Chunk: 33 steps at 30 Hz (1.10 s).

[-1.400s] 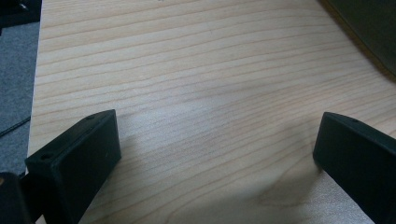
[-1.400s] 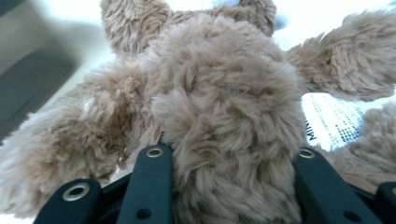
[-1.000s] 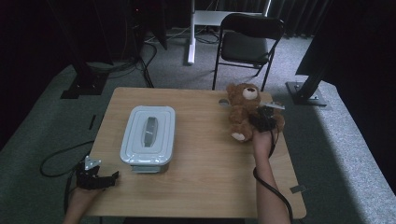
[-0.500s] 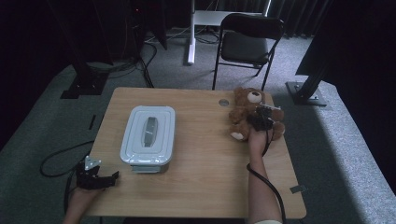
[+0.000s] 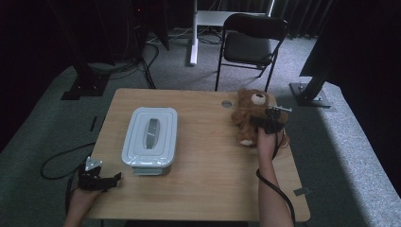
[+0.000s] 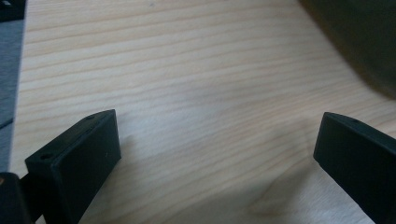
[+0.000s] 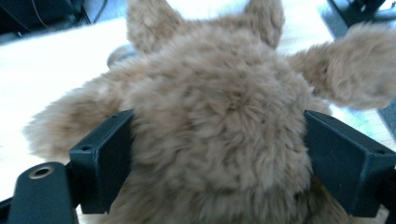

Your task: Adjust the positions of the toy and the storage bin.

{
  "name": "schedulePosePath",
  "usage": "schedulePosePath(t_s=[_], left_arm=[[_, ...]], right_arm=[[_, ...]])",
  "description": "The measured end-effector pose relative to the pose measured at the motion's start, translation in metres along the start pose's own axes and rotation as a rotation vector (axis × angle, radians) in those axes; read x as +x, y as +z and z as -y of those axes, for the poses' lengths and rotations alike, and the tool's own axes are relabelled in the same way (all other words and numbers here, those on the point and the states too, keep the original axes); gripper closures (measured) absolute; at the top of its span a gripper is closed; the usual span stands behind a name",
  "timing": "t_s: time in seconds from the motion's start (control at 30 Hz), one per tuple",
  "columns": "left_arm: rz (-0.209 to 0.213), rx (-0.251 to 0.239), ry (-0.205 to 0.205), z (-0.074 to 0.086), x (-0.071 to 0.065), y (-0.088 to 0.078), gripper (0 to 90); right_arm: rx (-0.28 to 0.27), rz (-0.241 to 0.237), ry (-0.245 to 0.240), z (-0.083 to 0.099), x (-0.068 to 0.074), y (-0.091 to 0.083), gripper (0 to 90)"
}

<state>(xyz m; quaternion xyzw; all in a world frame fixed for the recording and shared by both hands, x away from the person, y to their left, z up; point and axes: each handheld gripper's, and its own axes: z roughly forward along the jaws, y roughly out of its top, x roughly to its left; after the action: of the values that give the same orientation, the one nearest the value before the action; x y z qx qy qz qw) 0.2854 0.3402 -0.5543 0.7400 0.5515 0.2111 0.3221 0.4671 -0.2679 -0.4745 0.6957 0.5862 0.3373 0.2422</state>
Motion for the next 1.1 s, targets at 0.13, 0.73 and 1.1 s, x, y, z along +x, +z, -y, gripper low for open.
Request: schedulePosePath(t_s=[0.13,0.73,1.1], left_arm=[[0.000,-0.019,0.007,-0.005,0.003,-0.001,1.3],[-0.008,-0.071,0.046,-0.046,0.004,0.014,1.3],[0.010,-0.100,0.063,-0.064,-0.003,0.028,1.3]], right_arm=[[-0.037,-0.041,-0.014,-0.003,0.005,-0.015,13.0],[-0.058,-0.322,-0.181,0.020,0.087,-0.031,12.9],[-0.017,-0.463,-0.301,0.059,0.150,-0.001,13.0]])
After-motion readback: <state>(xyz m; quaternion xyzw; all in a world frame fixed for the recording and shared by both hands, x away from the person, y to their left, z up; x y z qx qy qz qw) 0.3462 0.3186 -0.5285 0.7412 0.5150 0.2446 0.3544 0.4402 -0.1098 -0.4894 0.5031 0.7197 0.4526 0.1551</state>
